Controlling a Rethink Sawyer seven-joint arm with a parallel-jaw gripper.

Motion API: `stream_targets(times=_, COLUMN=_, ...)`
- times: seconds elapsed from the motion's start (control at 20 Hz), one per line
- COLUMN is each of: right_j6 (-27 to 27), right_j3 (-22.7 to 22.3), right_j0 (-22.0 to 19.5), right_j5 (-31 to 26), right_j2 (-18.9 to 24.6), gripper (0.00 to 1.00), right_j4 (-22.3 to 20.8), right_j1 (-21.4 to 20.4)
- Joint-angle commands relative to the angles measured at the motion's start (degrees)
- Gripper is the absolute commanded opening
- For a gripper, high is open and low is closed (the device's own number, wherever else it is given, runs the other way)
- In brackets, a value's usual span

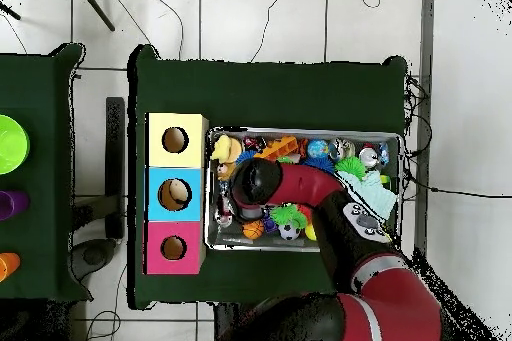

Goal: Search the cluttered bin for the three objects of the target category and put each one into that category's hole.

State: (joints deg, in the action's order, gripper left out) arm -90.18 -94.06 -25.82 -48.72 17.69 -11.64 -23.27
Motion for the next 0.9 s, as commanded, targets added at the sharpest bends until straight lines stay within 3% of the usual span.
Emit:
stream_targets(times=0.05, right_j6=1.79, right_j3=6.55, right_j0=-0.57, right_j5=0.53, right_j2=2.31, gripper=1.00, right_j4=-2.51, right_j1=-5.86)
stream_targets(times=0.3, right_j6=1.98, right_j3=5.46, right_j0=-1.29, right_j5=-0.33, right_j2=2.53, gripper=1.00, right_j4=-1.79, right_j1=-7.38)
stream_targets(times=0.9, right_j6=4.92, right_j3=6.63, right_j0=-3.55, right_j5=-2.72, right_j2=3.17, gripper=1.00, right_j4=-1.70, right_j1=-6.72)
